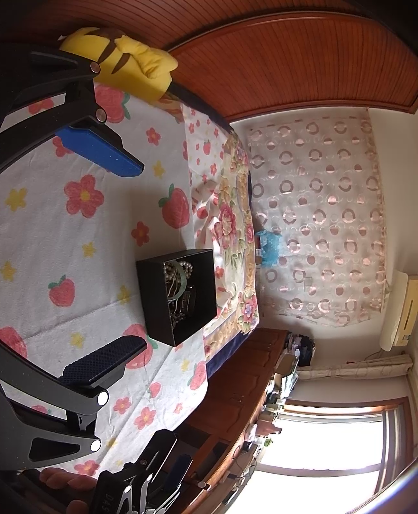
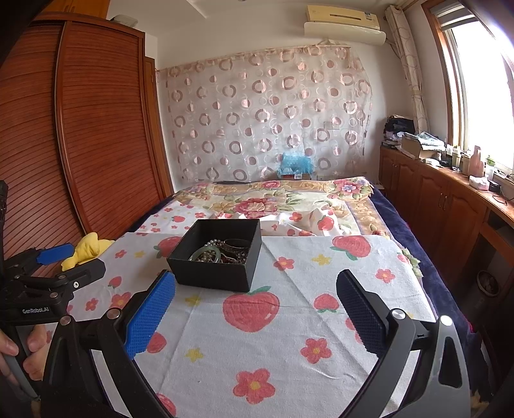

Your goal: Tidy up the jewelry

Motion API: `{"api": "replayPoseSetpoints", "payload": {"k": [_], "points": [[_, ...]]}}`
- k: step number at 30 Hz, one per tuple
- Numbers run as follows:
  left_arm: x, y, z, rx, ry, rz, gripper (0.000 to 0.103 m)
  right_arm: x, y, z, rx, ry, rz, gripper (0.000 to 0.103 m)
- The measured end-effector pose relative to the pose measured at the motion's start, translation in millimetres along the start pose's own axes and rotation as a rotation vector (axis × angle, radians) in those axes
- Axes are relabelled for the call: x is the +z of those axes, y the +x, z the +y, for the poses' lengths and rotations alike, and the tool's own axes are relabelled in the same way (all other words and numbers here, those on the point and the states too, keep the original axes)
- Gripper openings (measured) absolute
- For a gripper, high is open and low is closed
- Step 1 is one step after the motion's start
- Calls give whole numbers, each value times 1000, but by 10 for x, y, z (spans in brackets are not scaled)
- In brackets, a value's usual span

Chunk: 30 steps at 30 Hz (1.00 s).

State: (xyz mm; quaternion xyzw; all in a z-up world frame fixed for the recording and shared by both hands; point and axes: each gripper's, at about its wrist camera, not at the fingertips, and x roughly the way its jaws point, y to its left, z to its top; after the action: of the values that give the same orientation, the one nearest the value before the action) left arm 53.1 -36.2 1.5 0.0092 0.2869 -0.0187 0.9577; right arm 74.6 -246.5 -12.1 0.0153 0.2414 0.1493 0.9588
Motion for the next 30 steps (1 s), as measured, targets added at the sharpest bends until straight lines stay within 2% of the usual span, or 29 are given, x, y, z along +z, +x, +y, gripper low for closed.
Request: {"api": "replayPoseSetpoints", "payload": {"k": [30], "points": [[7,1,7,2,0,0,96,1,2,1,1,0,-1,101]]}}
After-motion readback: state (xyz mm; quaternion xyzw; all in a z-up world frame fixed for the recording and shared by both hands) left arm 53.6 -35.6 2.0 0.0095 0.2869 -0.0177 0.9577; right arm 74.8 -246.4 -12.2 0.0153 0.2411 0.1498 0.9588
